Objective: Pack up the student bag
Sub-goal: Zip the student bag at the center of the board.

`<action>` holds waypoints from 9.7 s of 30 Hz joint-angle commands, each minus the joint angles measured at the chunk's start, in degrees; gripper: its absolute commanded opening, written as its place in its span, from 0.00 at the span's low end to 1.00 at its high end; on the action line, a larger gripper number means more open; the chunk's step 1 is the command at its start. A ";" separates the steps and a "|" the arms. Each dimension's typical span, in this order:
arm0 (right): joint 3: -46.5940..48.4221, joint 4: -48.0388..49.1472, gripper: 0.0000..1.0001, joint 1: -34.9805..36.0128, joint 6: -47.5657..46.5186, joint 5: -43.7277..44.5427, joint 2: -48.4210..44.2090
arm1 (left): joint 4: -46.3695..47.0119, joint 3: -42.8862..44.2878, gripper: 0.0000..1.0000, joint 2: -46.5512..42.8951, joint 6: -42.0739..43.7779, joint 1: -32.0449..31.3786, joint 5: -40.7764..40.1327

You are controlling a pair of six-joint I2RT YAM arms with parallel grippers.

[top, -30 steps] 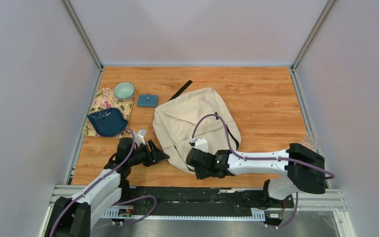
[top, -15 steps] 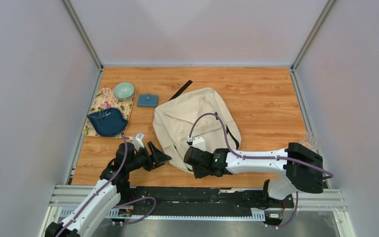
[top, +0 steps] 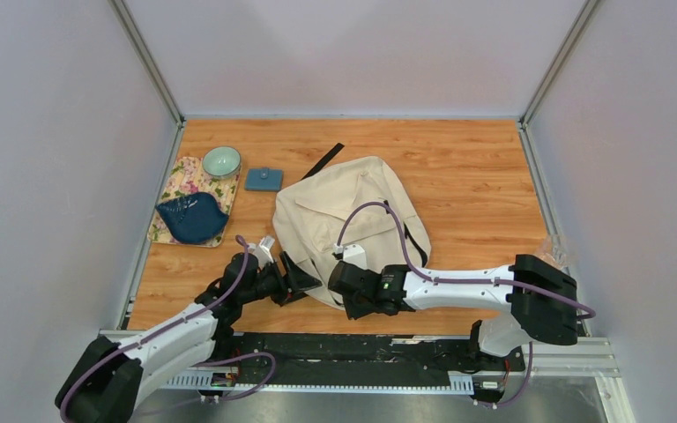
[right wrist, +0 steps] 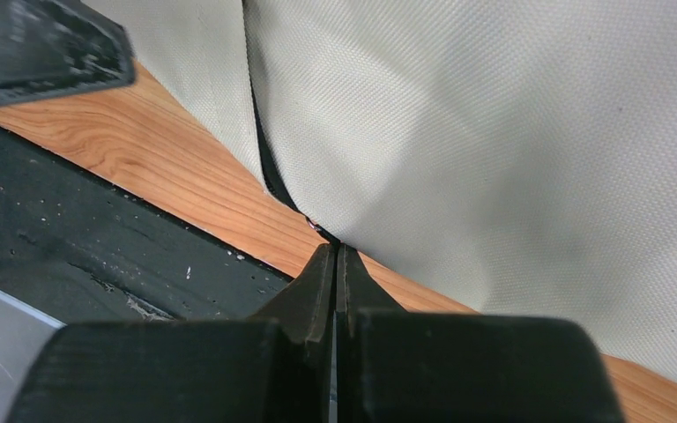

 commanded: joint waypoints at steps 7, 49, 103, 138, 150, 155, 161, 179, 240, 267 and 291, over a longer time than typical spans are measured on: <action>1.11 2.22 0.00 -0.28 0.04 -0.08 0.11 | 7.07 -2.22 0.52 5.73 0.26 -2.36 -3.09; -5.39 -2.61 0.00 -3.01 0.66 6.69 -6.48 | -25.09 10.17 0.53 -0.41 30.31 22.43 9.04; -4.95 -6.21 0.00 -5.46 -0.22 9.68 -8.32 | -9.17 -1.25 0.00 0.74 3.77 -6.16 -16.10; -10.31 -3.14 0.00 -7.40 0.22 8.18 -15.62 | -47.43 23.17 0.77 -16.50 31.27 8.80 -19.44; -9.08 -2.70 0.00 -7.40 0.66 8.27 -14.57 | -25.73 11.24 0.78 -13.79 5.11 -8.29 -12.93; -8.38 -2.96 0.00 -7.49 0.84 8.53 -14.65 | -20.71 9.56 0.79 -9.13 -0.26 -18.17 -18.98; -8.73 -3.49 0.00 -7.49 1.45 8.53 -15.71 | -6.14 3.24 0.79 -3.96 -8.59 -23.89 -23.40; -9.52 -3.84 0.00 -7.49 1.98 7.65 -18.17 | 5.32 4.81 0.77 15.22 -12.92 -28.99 -36.58; -10.93 -2.96 0.00 -18.47 -1.89 3.78 -22.74 | -16.76 31.88 0.73 16.01 48.50 -34.60 -22.17; -10.93 -3.31 0.00 -18.47 -3.03 0.71 -26.00 | 4.17 29.07 0.34 37.54 61.71 -41.47 -35.16; -1.70 -2.08 0.00 -22.60 -7.95 8.71 -9.13 | 3.73 10.45 0.00 28.68 49.48 -41.56 -24.81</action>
